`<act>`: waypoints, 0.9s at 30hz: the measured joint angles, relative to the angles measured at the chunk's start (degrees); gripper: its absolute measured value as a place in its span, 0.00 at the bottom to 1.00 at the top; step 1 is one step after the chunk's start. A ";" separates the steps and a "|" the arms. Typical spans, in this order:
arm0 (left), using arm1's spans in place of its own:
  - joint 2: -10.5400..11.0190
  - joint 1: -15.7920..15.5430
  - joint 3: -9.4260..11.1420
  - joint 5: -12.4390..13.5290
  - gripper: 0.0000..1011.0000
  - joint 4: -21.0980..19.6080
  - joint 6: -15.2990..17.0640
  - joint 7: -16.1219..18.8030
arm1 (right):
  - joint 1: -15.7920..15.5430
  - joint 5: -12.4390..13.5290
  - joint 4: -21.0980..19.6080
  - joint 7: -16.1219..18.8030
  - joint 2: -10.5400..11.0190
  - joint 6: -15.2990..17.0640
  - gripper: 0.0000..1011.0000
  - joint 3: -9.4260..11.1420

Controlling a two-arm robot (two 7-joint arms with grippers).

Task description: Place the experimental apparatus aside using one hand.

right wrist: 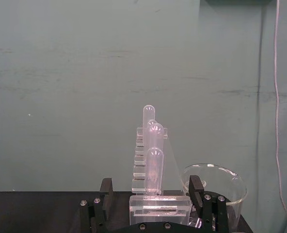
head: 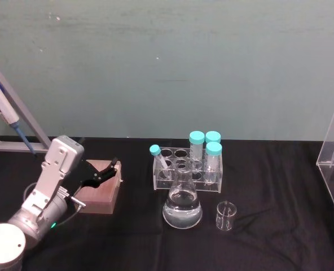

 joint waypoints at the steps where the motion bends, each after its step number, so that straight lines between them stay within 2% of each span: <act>1: 0.00 0.00 0.00 0.00 0.99 0.00 0.00 0.00 | 0.00 0.00 0.00 0.00 0.00 -0.01 0.99 0.00; 27: 0.00 0.00 0.00 0.00 0.99 0.00 0.00 0.00 | -0.51 -1.12 -0.83 -1.00 -0.21 -0.48 0.99 -0.03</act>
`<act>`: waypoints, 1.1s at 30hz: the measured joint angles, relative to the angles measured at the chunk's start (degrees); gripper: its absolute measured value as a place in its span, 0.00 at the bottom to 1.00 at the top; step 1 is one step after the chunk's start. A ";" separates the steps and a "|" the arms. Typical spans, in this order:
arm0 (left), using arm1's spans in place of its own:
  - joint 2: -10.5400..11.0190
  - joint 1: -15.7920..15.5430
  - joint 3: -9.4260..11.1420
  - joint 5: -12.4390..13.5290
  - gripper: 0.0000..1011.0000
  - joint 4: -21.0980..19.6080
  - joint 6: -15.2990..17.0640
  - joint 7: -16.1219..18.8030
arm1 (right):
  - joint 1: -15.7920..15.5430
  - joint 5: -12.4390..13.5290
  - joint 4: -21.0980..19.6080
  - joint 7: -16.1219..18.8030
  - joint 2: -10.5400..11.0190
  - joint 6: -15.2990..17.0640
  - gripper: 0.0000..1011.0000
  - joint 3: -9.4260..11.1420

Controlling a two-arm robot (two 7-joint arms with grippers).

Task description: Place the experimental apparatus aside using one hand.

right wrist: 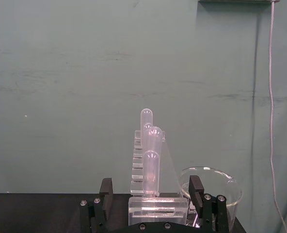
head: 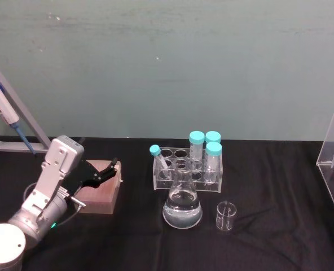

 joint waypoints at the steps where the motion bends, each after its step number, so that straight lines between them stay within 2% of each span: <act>1: 0.00 0.00 0.00 0.00 0.99 0.00 0.00 0.00 | -0.10 0.00 -0.12 0.04 0.01 -0.01 0.99 0.03; 33: 0.00 0.00 0.00 0.00 0.99 0.00 0.00 0.00 | -4.89 0.83 -8.29 0.57 0.56 1.90 0.99 0.76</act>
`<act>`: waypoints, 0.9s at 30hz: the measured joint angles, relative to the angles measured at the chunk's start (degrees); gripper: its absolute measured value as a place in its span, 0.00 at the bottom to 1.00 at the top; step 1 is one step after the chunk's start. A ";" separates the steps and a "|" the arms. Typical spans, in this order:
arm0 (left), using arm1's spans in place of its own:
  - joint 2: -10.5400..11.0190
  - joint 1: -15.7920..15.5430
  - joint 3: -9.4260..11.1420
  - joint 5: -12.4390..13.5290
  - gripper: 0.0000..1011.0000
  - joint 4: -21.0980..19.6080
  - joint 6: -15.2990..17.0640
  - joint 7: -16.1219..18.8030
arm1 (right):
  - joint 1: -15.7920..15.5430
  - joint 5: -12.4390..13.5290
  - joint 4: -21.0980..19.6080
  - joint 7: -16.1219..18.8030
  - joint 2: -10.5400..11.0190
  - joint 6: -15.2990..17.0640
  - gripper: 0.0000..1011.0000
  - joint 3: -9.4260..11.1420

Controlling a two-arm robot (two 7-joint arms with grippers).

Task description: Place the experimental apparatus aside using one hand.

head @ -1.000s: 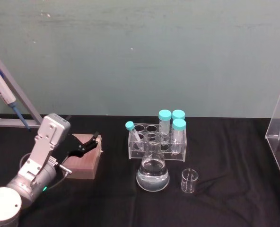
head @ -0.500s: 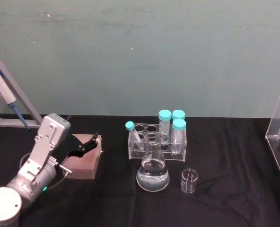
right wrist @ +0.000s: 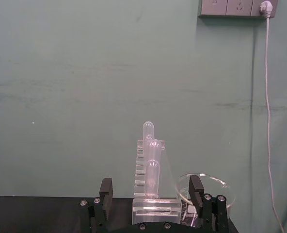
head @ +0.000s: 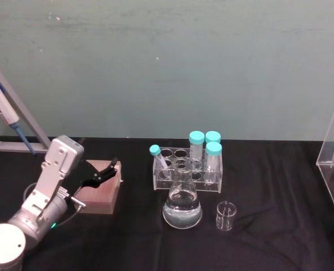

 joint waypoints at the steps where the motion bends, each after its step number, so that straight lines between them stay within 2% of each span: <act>1: 0.00 0.00 0.00 0.00 0.99 0.00 0.00 0.00 | -0.24 -0.01 -0.39 -0.01 0.01 0.02 0.99 0.05; 15: 0.00 0.00 0.00 0.00 0.99 0.00 0.00 0.00 | -1.86 0.21 -3.35 0.69 0.39 0.20 0.99 -0.19; 27: 0.00 0.00 0.00 0.00 0.99 0.00 0.00 0.00 | -2.49 0.21 -4.65 1.79 1.08 -1.08 0.99 -1.26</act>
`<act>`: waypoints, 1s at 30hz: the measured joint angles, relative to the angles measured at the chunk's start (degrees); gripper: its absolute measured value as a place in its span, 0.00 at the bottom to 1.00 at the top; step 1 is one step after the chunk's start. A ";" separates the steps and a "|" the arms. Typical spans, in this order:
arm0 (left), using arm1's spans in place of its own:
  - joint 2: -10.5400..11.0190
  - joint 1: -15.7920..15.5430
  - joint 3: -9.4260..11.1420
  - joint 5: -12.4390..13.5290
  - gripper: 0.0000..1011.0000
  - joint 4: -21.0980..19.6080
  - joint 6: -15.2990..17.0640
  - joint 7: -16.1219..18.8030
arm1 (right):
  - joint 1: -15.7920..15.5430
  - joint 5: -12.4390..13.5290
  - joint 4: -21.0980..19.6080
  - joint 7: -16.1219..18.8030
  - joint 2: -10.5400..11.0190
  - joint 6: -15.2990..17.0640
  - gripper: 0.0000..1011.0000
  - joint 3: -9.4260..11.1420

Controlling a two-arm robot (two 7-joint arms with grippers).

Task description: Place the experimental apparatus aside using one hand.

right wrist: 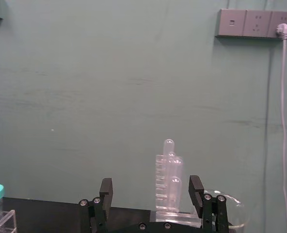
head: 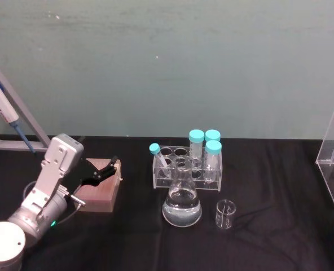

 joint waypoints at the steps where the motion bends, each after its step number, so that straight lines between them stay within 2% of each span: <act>1: 0.00 0.00 0.00 0.00 0.99 0.00 0.00 0.00 | -0.01 0.11 -0.02 0.34 0.17 -0.13 0.99 -0.20; 4: 0.00 0.00 0.00 0.00 0.99 0.00 0.00 0.00 | 0.00 0.31 -0.01 0.92 0.47 -0.32 0.99 -0.53; 19: 0.00 0.00 0.00 0.01 0.99 0.00 0.00 0.00 | 1.74 3.11 2.45 7.60 5.04 -2.25 0.99 -4.41; 30: 0.00 0.00 0.00 0.01 0.99 0.00 0.00 0.00 | 4.38 6.87 6.04 13.66 8.56 -2.71 0.99 -7.54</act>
